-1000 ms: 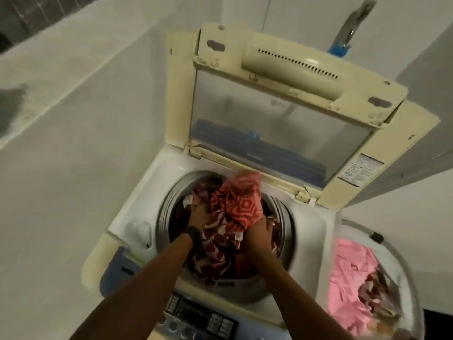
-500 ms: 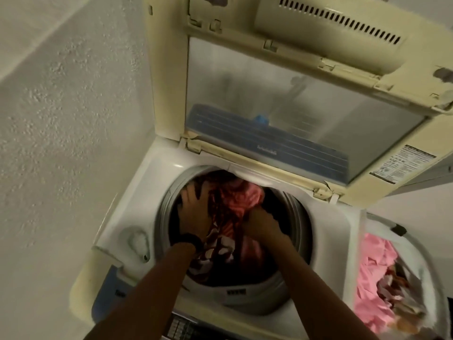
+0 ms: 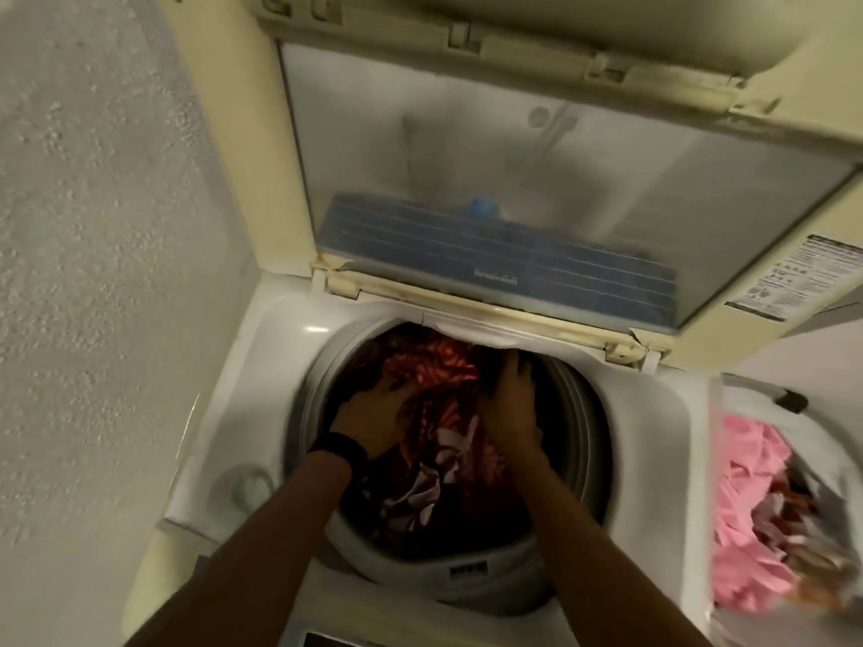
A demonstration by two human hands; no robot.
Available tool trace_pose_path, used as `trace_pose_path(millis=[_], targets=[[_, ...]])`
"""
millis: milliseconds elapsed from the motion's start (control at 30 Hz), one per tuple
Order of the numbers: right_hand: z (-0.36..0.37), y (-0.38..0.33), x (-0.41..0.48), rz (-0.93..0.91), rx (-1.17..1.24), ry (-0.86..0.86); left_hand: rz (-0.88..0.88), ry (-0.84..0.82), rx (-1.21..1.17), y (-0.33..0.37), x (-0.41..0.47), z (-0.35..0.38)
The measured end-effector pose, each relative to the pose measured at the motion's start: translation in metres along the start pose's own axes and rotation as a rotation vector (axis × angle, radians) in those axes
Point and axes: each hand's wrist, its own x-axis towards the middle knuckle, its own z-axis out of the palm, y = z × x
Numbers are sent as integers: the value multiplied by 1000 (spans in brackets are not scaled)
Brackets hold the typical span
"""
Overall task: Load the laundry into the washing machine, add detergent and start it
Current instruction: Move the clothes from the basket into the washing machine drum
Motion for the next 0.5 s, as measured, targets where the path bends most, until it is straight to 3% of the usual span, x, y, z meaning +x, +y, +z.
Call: trace_pose_path(millis=[67, 100, 133, 200, 233, 300, 333, 400, 500], targets=[[3, 11, -44, -183, -54, -62, 53, -7, -19, 0, 23, -6], [11, 18, -61, -217, -107, -230, 56, -15, 0, 0, 37, -6], [24, 29, -78, -194, -199, -419, 47, -15, 6, 1, 52, -3], [31, 41, -89, 21, -302, -676, 41, -19, 13, -1, 77, 7], [31, 43, -86, 99, -336, -712, 33, -23, 15, -5, 86, 18], [25, 35, -76, 13, -458, -798, -4, -2, -1, -11, 86, 34], [16, 22, -69, -74, -531, -815, 2, 42, -22, -10, 79, 32], [1, -6, -52, -166, -593, -647, -44, 109, -45, -4, 53, 14], [-18, -29, -33, -236, -442, -431, -90, 20, -11, -2, 26, -15]])
